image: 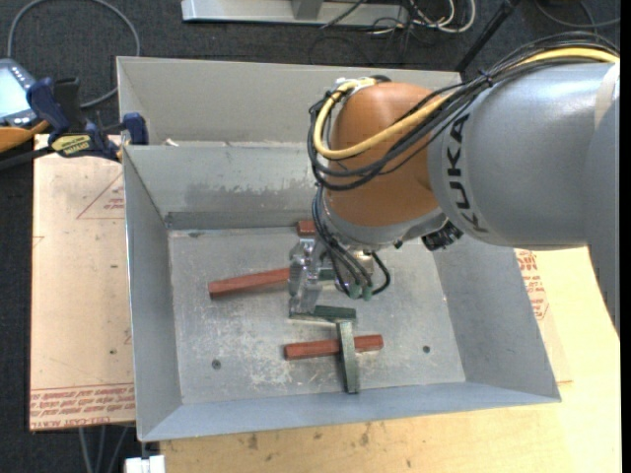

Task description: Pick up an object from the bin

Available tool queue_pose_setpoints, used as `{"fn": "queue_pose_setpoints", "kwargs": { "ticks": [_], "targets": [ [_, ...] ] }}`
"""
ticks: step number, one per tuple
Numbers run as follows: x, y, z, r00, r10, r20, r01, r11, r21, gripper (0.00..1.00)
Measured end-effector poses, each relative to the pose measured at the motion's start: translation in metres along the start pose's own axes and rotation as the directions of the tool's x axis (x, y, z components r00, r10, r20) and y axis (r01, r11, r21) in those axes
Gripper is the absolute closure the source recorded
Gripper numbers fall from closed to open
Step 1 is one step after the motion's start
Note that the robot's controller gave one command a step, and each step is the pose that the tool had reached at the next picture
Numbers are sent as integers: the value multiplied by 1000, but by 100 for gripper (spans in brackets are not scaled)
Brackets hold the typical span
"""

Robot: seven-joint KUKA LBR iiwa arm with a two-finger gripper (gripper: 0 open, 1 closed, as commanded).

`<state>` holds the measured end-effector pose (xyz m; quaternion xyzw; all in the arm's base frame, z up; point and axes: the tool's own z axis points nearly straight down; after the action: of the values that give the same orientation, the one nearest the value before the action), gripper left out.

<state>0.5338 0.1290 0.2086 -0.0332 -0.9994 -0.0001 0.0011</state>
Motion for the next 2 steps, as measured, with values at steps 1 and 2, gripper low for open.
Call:
{"fn": "queue_pose_setpoints", "kwargs": {
  "ticks": [1,2],
  "targets": [
    [-1,0,-1,1000,0,3,0,1000,0,0],
    [53,60,137,950,-311,19,311,950,0,0]
  ]
}}
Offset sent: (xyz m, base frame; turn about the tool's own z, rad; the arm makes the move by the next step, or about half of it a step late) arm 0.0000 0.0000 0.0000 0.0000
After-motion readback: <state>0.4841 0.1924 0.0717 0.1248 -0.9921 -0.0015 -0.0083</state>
